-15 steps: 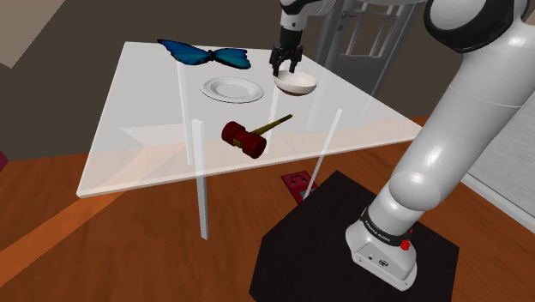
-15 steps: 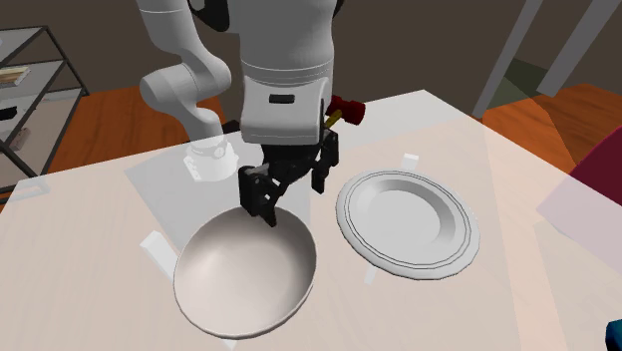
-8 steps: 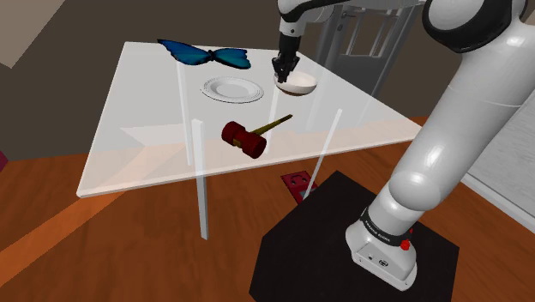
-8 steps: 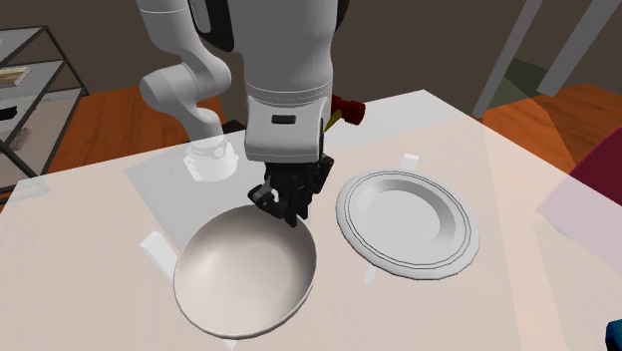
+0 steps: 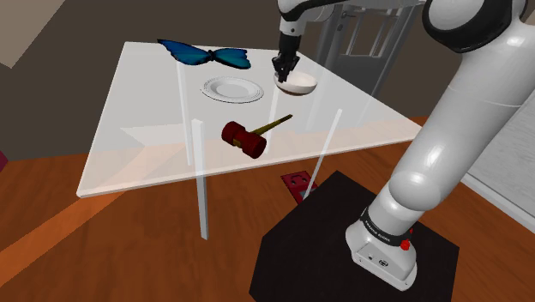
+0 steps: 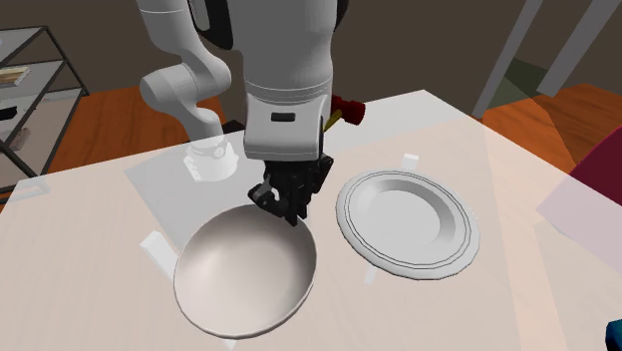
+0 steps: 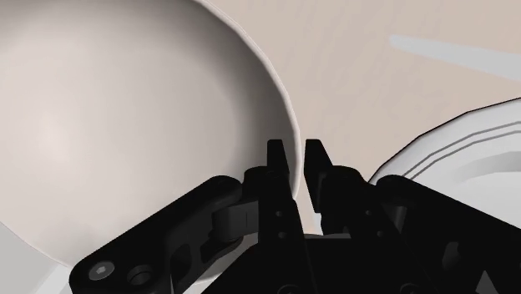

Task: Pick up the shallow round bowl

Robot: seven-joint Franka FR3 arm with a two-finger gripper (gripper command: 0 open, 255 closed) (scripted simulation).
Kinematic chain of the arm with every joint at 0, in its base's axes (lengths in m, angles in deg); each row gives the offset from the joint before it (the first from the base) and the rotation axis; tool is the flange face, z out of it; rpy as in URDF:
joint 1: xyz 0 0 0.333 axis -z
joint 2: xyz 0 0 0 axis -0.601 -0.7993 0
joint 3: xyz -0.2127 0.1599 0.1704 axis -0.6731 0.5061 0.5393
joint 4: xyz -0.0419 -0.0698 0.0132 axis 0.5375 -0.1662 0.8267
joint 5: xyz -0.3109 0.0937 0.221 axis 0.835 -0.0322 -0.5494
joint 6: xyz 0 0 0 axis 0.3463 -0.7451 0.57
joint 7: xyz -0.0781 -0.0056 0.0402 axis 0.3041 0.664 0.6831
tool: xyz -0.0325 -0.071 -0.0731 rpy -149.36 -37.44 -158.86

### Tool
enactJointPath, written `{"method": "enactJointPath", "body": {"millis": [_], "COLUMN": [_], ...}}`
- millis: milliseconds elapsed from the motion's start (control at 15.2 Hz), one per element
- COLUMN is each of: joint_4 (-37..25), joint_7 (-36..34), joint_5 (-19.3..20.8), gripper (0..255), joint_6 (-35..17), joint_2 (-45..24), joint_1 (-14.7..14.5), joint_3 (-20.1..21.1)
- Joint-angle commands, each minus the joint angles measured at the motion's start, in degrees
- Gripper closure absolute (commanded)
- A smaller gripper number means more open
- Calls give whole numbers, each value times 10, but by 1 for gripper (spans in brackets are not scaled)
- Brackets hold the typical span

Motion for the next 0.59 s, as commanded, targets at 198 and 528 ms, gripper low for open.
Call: {"method": "enactJointPath", "body": {"millis": [198,528], "joint_4": [-31,-69], "joint_7": [0,1], "joint_5": [0,0], "gripper": [255,255], "joint_6": [34,73], "joint_2": [3,4], "joint_1": [0,0], "joint_3": [0,0]}}
